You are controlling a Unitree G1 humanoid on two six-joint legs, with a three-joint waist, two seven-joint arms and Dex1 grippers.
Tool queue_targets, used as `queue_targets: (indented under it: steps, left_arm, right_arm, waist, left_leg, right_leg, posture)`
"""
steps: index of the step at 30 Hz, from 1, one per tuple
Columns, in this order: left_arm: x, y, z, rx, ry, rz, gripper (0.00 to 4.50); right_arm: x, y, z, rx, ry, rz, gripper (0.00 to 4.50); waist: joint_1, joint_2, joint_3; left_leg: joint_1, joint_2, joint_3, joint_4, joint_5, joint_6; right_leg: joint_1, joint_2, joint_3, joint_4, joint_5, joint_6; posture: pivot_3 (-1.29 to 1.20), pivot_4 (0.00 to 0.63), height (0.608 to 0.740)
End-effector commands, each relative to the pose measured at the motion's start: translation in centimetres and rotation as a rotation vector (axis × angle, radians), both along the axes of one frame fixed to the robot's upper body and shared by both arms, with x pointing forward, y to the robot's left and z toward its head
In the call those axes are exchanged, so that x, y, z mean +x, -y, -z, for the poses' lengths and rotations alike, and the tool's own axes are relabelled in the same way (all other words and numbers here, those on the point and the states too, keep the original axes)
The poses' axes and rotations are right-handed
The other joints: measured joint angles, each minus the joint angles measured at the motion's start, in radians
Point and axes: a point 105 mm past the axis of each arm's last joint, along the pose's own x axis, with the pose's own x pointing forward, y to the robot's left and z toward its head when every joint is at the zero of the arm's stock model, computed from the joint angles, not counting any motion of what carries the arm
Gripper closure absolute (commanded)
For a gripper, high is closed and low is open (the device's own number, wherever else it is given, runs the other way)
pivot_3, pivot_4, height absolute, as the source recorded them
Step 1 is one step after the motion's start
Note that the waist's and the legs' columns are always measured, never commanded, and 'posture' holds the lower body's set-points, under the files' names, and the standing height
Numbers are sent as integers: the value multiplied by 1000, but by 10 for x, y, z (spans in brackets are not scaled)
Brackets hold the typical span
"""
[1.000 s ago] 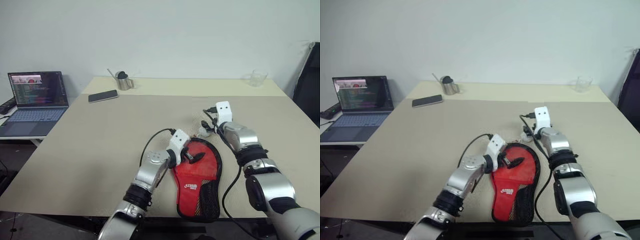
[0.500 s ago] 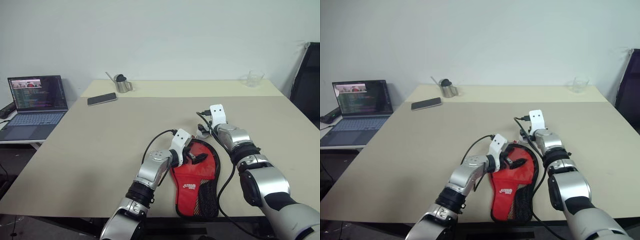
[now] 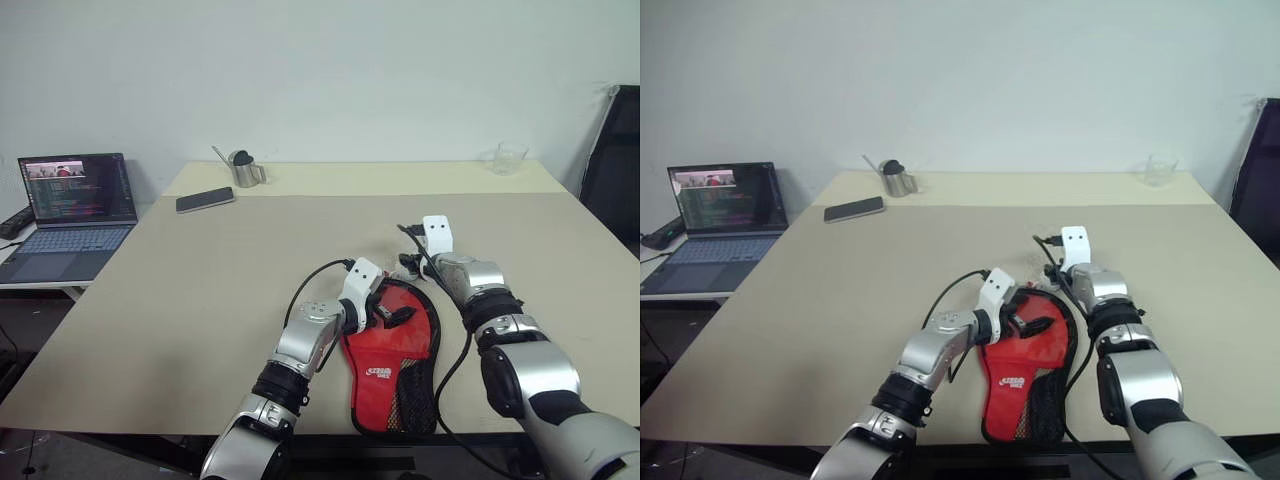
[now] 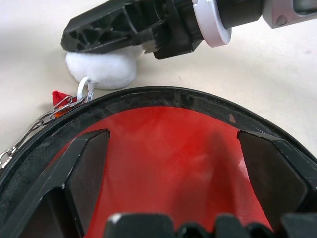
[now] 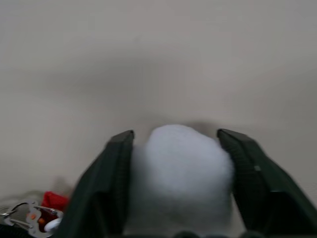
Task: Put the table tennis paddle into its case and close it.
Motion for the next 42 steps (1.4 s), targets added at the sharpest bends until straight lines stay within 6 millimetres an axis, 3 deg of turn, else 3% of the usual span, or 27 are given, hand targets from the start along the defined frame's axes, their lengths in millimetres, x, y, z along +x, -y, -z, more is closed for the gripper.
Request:
queue_targets:
  steps: [1, 4, 7, 11, 30, 39, 42]
  left_arm:
    - [-6, 3, 19, 35, -64, 18, 0]
    - [-7, 4, 21, 37, -71, 22, 0]
    - [-7, 6, 22, 38, -73, 25, 0]
    - [-7, 7, 23, 46, -74, 30, 0]
    - [-9, 16, 26, 49, -86, 63, 0]
    - [-8, 17, 26, 50, -84, 72, 0]
    - [-9, 19, 26, 49, -85, 78, 0]
  right_arm:
    - [-2, 4, 2, 19, -8, 10, 2953]
    - [-3, 5, 3, 18, -11, 10, 3791]
    - [-5, 5, 4, 28, -12, -8, 4233]
    - [-8, 12, -5, 12, 13, -45, 4272]
    - [-23, 107, -22, -160, 52, 54, 4275]
    - [-58, 97, -20, -233, 28, -218, 4277]
    - [-86, 84, -11, -291, -5, -413, 4277]
  waist:
    - [0, 0, 0]
    - [2, 0, -1]
    - [3, 0, -1]
    - [7, 0, -1]
    - [31, 0, -1]
    - [36, -1, -1]
    - [40, -1, -1]
  left_leg:
    - [0, 0, 0, 0, 0, 0]
    - [0, 0, 0, 0, 0, 0]
    - [0, 0, 0, 0, 0, 0]
    - [0, 0, 0, 0, 0, 0]
    - [-1, -1, -1, 0, 0, 1]
    - [0, -1, -2, 0, 1, 1]
    - [1, -1, -3, 0, 0, 1]
  right_leg:
    - [0, 0, 0, 0, 0, 0]
    - [0, 0, 0, 0, 0, 0]
    - [0, 0, 0, 0, 0, 0]
    - [0, 0, -1, 0, 0, 0]
    - [1, -1, -2, -2, 0, 0]
    - [4, -1, -4, -5, 0, 1]
    - [6, -1, -5, -7, 0, 2]
  posture:
    - [0, 150, 740]
    - [0, 150, 740]
    - [0, 150, 740]
    - [0, 150, 740]
    - [0, 150, 740]
    - [0, 150, 740]
    - [0, 150, 740]
